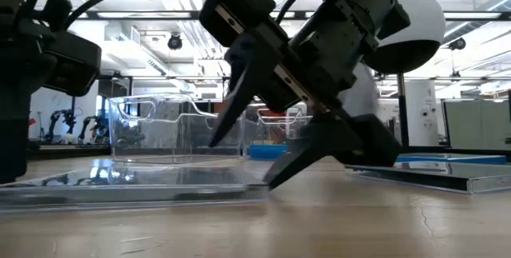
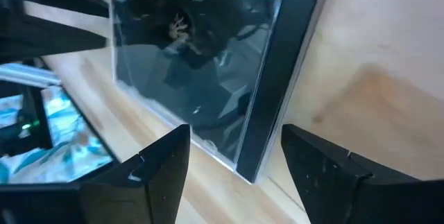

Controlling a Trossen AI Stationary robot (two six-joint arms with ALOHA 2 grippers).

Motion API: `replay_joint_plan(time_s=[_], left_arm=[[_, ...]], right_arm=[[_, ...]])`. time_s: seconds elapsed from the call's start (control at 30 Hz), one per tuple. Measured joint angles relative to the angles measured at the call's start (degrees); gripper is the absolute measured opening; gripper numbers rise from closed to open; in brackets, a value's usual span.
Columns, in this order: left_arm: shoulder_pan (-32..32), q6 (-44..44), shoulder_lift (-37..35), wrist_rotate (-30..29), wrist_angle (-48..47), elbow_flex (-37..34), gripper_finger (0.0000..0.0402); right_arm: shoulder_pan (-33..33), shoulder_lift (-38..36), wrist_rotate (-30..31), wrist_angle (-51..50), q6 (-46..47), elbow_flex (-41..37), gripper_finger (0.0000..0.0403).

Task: Pick & place jewel cases by type
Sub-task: Put the left black cd case into the left transparent bin

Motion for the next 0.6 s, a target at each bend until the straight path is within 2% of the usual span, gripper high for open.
replay_joint_plan(time_s=[0.3,0.47,0.6], left_arm=[[0.8,2.3,1.4,0.5,3.7,0.0,0.0122],[0.8,4.9,1.4,0.5,4.0,-0.3,0.0122],[0.8,5.6,1.4,0.5,4.2,-0.3,0.0122]], right_arm=[[-1.3,-2.0,-1.6,2.8,-5.9,-0.2,0.0228],[-2.6,-7.8,2.1,2.4,-14.2,-0.6,0.0229],[-3.9,-11.4,3.8,8.0,-19.5,0.1,0.0228]])
